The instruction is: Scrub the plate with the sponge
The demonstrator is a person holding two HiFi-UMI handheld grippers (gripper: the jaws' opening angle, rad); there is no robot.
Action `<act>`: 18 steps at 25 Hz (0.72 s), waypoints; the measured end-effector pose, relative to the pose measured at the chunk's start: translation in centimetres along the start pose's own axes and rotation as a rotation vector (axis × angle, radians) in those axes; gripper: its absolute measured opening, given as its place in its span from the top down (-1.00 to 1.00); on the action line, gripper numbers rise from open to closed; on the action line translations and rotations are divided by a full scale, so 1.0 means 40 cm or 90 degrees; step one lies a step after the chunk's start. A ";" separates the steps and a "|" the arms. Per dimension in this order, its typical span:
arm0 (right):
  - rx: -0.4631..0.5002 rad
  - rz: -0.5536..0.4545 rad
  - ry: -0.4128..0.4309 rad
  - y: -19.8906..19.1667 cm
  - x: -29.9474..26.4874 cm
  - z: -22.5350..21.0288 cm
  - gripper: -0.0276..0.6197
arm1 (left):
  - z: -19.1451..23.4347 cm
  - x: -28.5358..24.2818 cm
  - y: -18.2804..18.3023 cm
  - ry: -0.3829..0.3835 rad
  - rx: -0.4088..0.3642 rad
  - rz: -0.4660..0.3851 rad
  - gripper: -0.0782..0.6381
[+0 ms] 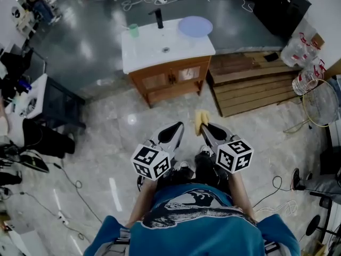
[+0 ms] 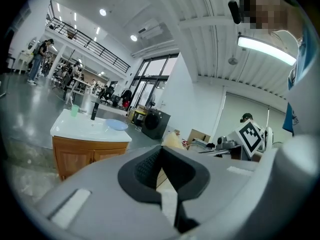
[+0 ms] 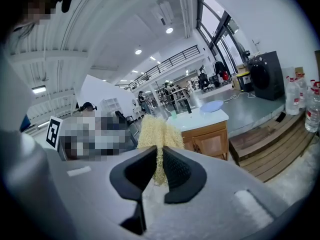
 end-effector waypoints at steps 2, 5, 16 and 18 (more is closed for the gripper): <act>-0.002 -0.001 -0.003 0.008 -0.009 -0.010 0.81 | 0.009 -0.012 0.003 -0.002 0.000 0.002 0.75; -0.004 0.005 0.000 0.019 -0.028 -0.033 0.81 | 0.027 -0.040 0.008 0.002 0.003 0.004 0.75; -0.002 0.019 0.039 0.168 -0.144 -0.254 0.81 | 0.103 -0.270 0.068 0.052 0.003 0.002 0.75; 0.008 0.021 0.051 0.224 -0.164 -0.304 0.81 | 0.113 -0.331 0.097 0.066 0.005 -0.006 0.75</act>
Point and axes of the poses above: the fingertips, and each gripper's own axes: x backward along the fingers, z to its left, y out of its top, the point moved 7 cm from there along x, backward along the fingers, and after that the axes turned 4 degrees about -x, right-handed, at the moved point
